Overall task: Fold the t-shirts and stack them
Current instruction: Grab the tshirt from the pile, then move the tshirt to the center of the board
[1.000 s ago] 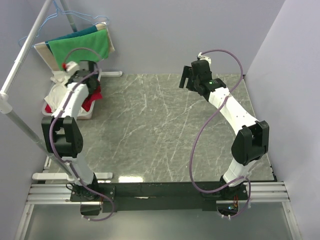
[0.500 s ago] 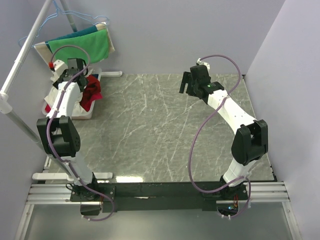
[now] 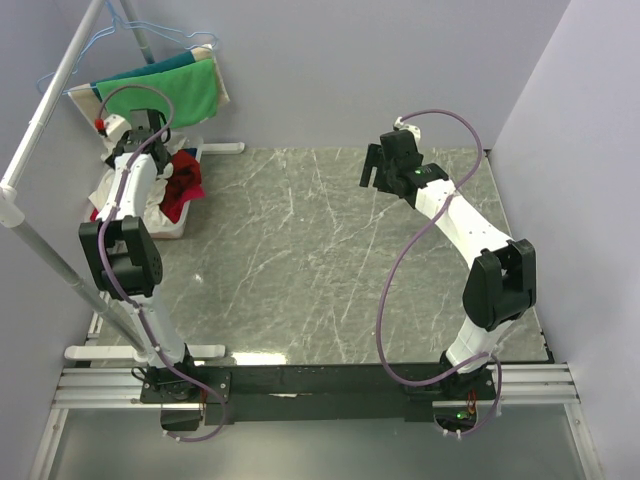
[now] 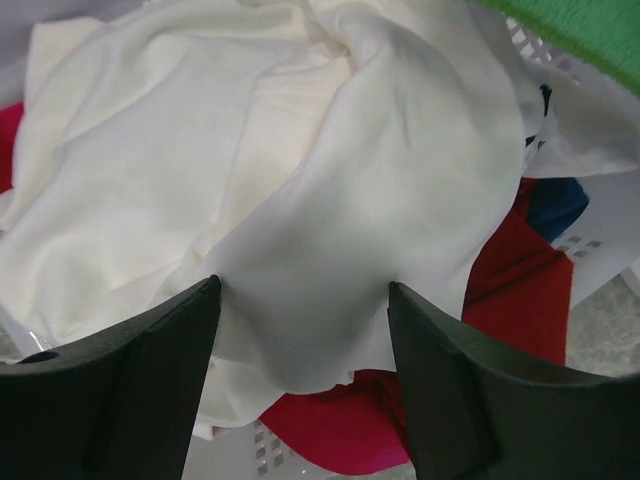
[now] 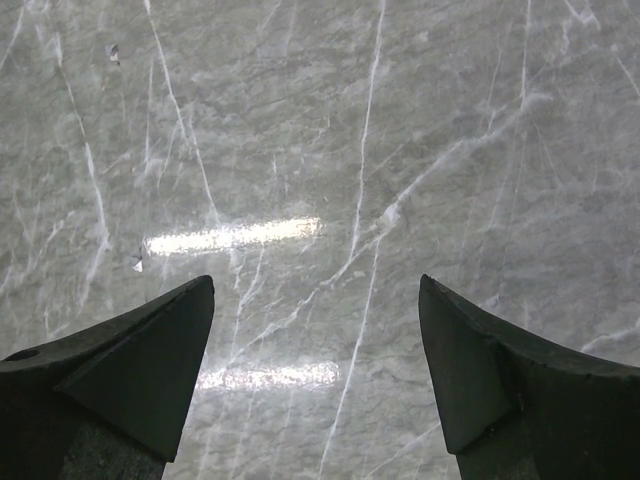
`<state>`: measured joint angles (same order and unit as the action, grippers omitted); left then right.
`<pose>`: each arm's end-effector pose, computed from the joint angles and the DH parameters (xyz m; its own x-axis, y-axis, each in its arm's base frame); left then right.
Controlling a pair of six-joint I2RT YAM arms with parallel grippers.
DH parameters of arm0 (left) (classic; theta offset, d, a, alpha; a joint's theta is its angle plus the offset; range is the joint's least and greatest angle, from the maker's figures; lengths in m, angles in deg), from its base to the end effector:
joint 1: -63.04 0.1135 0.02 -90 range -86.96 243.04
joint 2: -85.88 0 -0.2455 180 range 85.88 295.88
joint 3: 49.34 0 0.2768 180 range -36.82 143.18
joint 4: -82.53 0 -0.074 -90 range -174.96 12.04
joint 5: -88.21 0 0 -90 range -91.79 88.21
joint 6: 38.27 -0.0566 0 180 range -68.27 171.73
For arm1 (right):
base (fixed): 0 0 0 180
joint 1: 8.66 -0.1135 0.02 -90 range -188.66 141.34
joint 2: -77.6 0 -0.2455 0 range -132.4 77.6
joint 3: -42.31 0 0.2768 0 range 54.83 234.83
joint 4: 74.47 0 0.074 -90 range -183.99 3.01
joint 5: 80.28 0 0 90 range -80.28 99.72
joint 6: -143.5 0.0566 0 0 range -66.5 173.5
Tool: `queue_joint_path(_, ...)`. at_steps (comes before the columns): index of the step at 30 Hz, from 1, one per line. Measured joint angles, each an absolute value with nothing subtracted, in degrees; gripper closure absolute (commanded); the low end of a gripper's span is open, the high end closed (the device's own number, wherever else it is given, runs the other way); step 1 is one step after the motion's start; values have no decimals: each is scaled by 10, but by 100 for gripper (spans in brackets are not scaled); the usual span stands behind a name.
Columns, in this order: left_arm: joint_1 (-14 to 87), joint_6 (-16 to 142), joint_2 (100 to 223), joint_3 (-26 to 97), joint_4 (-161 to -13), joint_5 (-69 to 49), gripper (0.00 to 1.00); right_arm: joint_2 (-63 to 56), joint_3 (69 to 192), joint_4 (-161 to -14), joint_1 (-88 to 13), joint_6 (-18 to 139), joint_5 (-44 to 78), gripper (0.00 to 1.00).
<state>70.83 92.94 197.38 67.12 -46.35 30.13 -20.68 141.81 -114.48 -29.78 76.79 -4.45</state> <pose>0.4619 0.0934 0.2778 -0.2228 -0.5949 -0.7723 -0.8303 0.5309 -0.1694 0.4085 0.1429 0.2816 -0.6045 0.1775 -0.7766 0.0737 0.9831 0.1673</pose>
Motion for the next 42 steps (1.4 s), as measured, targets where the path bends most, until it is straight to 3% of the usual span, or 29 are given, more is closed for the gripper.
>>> queue_joint_path(2,708,930,1982,671,-461,292,35,-207,1418,-1148,-298,768,-47,11)
queue_joint_path(8,709,930,1983,665,-461,277,85,-207,1418,-1154,-298,768,-55,11)
queue_joint_path(9,709,929,1983,665,-461,276,97,-207,1418,-1154,-298,768,-55,11)
queue_joint_path(10,709,930,1983,665,-460,275,99,-207,1418,-1154,-298,768,-56,11)
queue_joint_path(19,709,930,1970,676,-445,247,99,-207,1418,-1154,-298,768,-57,11)
queue_joint_path(26,682,927,1872,678,-442,203,99,-207,1445,-1159,-297,768,-57,11)
queue_joint_path(34,626,913,1800,748,-452,153,99,-231,1549,-1173,-287,766,-64,11)
queue_joint_path(42,511,869,1829,890,-468,90,99,-246,1645,-1196,-233,772,-65,11)
